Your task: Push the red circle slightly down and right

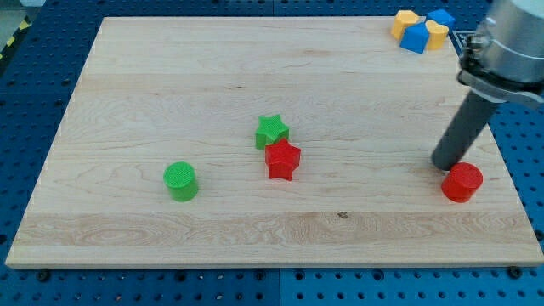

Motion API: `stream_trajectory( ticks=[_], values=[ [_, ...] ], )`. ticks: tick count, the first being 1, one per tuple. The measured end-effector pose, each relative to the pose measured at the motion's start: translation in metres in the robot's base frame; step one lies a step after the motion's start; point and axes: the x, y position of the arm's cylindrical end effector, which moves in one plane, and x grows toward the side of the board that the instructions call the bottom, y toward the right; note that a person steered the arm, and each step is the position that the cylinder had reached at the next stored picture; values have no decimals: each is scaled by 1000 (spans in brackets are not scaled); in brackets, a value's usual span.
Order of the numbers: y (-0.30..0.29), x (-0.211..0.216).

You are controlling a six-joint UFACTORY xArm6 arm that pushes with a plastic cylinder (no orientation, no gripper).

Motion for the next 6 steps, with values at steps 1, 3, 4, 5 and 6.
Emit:
stream_trajectory(
  ticks=[1,3,4,5,6],
  values=[
    [-3,3],
    [37,30],
    [37,36],
    [47,35],
    [50,42]
  ],
)
